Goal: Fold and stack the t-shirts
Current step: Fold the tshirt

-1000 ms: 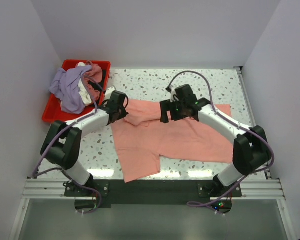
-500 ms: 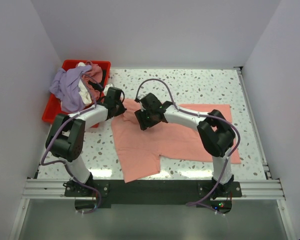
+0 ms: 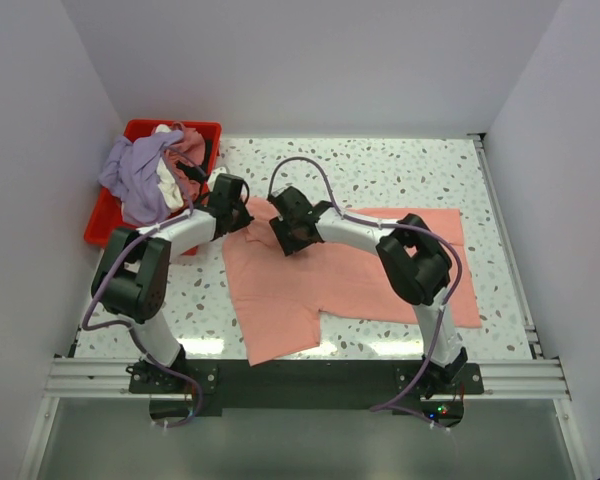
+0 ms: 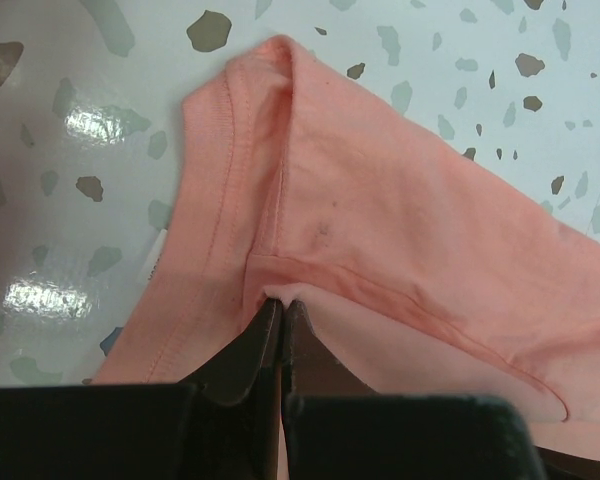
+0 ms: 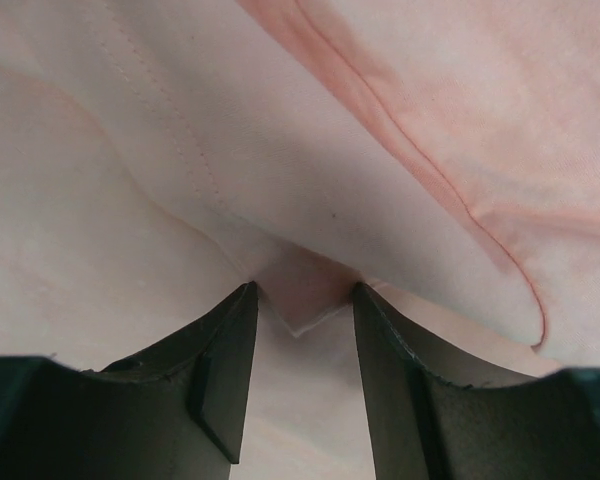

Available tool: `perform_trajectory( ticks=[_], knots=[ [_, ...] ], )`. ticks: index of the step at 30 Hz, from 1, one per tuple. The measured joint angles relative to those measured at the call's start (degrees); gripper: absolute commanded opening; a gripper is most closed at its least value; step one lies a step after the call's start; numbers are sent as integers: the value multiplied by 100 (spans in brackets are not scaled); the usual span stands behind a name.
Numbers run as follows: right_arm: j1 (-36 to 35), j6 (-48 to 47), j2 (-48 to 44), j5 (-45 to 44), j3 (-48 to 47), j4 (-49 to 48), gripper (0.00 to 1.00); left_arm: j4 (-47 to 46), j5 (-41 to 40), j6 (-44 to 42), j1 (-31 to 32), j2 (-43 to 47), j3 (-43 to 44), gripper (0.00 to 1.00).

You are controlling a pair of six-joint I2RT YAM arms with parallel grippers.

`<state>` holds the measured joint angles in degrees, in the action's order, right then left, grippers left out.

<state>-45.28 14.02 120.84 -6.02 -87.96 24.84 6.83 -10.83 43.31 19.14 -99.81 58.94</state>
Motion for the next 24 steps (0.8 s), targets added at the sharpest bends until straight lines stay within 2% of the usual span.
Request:
perform_trajectory(
  ticks=[3, 4, 7, 10, 16, 22, 24],
  knots=[
    [0, -15, 17, -50, -42, 7, 38, 0, 0, -4, 0, -26, 0, 0],
    [0, -17, 37, -61, -59, 17, 32, 0, 0, -4, 0, -39, 0, 0],
    [0, -9, 72, -101, -118, 46, 21, 4, 0, -7, 0, -61, 0, 0],
    [0, 4, 72, -153, -118, 61, 14, 0, 0, -9, 0, -59, 0, 0],
    [0, 2, 72, -184, -203, 157, 14, 4, 2, -59, 0, -59, 0, 0],
    [0, -22, 63, -188, -332, 302, 0, 4, 20, -90, 0, -57, 0, 0],
    [0, -20, 48, -190, -332, 372, 0, 4, 37, -90, 0, -44, -4, 0]
  ],
)
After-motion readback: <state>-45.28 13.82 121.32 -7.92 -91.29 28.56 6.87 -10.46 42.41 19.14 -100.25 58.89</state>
